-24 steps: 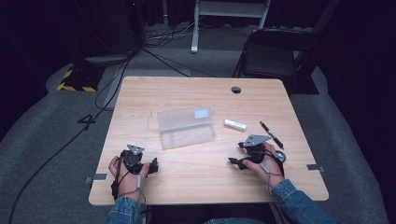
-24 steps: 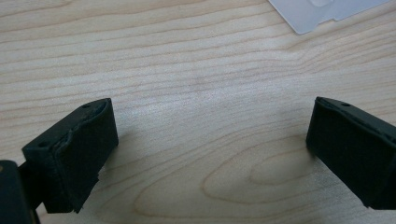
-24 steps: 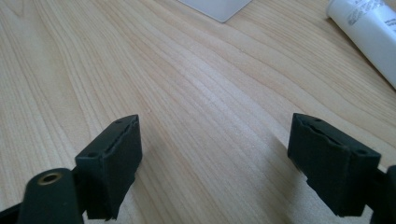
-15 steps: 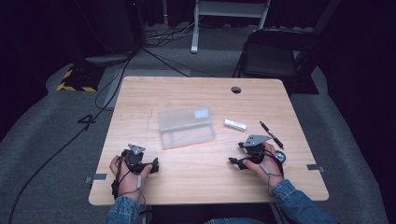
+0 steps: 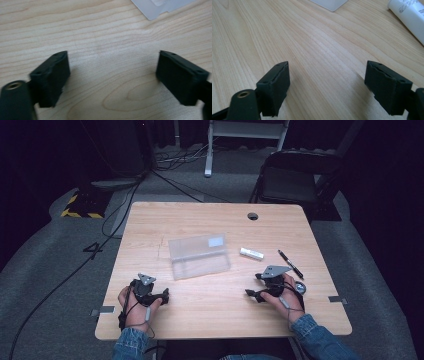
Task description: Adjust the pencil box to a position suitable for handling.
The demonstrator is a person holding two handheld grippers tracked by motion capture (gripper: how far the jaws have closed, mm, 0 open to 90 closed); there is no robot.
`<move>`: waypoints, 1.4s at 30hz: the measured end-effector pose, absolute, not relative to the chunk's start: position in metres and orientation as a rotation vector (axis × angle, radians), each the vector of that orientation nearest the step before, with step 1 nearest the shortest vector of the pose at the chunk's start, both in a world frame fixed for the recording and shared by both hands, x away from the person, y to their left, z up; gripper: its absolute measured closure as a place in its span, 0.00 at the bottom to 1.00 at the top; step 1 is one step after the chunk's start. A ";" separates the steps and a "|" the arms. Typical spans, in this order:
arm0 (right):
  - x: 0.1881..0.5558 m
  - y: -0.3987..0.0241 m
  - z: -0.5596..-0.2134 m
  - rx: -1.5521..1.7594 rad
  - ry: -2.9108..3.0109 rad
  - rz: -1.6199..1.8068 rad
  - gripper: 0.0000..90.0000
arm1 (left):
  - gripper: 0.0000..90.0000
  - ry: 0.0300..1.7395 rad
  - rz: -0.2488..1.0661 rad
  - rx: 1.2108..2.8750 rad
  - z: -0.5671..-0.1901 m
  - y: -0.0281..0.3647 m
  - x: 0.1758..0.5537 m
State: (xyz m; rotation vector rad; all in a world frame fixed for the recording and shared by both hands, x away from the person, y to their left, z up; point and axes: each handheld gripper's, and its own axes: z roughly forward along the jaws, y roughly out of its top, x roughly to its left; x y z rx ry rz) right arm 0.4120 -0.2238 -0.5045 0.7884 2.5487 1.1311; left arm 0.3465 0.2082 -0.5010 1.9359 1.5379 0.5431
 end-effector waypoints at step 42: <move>0.394 -0.228 -0.505 0.729 2.574 1.145 0.24 | 0.46 1.369 0.440 1.930 -0.477 0.175 0.413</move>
